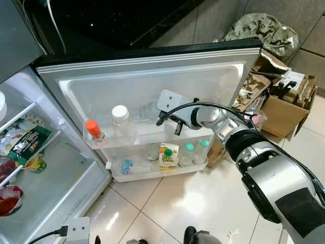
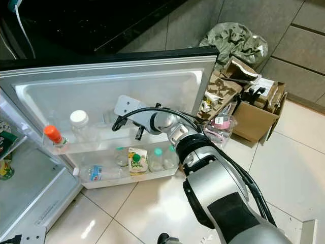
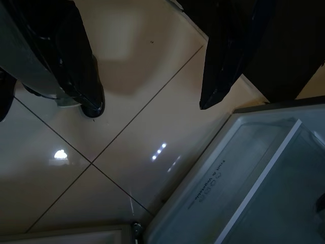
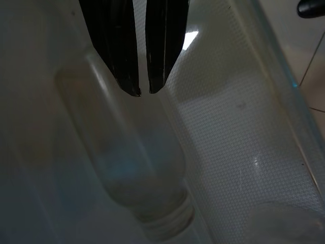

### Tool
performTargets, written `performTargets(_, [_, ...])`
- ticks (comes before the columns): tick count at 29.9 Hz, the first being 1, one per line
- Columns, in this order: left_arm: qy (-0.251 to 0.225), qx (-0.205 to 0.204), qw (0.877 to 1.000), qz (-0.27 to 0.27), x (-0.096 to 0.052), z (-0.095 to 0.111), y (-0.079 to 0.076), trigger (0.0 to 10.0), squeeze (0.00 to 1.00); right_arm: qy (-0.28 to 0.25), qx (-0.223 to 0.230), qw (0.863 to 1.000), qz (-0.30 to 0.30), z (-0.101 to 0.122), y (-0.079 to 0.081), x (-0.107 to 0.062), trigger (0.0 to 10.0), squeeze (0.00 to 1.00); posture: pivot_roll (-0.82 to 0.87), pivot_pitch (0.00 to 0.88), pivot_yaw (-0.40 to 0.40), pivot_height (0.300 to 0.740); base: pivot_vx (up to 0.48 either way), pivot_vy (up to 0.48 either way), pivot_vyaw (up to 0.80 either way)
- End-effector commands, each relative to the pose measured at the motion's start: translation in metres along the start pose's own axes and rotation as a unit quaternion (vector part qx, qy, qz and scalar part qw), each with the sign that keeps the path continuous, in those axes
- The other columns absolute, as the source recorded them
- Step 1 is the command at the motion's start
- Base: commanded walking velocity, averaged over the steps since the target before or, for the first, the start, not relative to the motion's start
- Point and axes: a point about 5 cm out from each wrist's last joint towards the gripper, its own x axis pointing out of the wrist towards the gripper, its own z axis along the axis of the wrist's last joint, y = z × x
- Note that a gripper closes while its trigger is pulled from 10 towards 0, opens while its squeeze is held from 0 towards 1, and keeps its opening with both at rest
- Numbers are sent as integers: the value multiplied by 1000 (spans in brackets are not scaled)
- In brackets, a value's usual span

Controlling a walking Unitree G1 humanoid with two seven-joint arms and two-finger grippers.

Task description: Restocking fridge

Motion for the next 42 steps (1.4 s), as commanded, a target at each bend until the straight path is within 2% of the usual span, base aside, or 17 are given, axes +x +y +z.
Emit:
performTargets(1, [26, 15, 1000, 8, -5, -15, 7, 10000, 0, 5, -6, 1000, 5, 1, 4, 3, 10000, 1000, 19, 304, -21, 710, 0, 0, 0])
performTargets(8, [27, 12, 999, 16, -8, -16, 11, 10000, 0, 5, -9, 1000, -2, 6, 7, 7, 10000, 1000, 34, 316, -24, 710, 0, 0, 0])
performTargets(18, [29, 12, 999, 21, -13, -18, 14, 10000, 0, -3, -29, 998, -63, 22, -3, 8, 10000, 1000, 50, 332, -30, 710, 0, 0, 0])
performTargets(19, [30, 11, 999, 22, -14, -19, 15, 10000, 0, -4, -37, 997, -69, 24, -5, 7, 10000, 0, 48, 334, -31, 710, 0, 0, 0])
performTargets(24, [32, 12, 999, 21, -15, -20, 15, 10000, 0, 0, -62, 996, -68, 25, -2, 9, 10000, 0, 45, 338, -32, 710, 0, 0, 0])
performTargets(28, [32, 12, 999, 21, -16, -20, 15, 10000, 0, 17, -77, 997, -12, 20, 17, 16, 10000, 0, 48, 340, -32, 710, 0, 0, 0])
performTargets(30, [32, 12, 999, 21, -16, -20, 15, 10000, 0, 20, -81, 997, -5, 19, 20, 17, 10000, 0, 48, 340, -32, 710, 0, 0, 0])
performTargets(32, [32, 13, 999, 22, -16, -20, 16, 10000, 0, 21, -89, 996, -13, 20, 20, 18, 10000, 0, 55, 345, -33, 710, 0, 0, 0])
performTargets(33, [32, 13, 999, 23, -17, -20, 16, 10000, 0, 20, -100, 994, -44, 23, 18, 18, 10000, 0, 63, 345, -35, 710, 0, 0, 0])
performTargets(37, [32, 13, 999, 26, -19, -20, 18, 10000, 0, 13, -96, 992, -86, 29, 11, 18, 10000, 0, 72, 345, -36, 710, 0, 0, 0])
performTargets(42, [33, 13, 999, 28, -20, -21, 19, 10000, 0, 26, -90, 994, -59, 24, 19, 20, 10000, 0, 77, 351, -38, 710, 0, 0, 0])
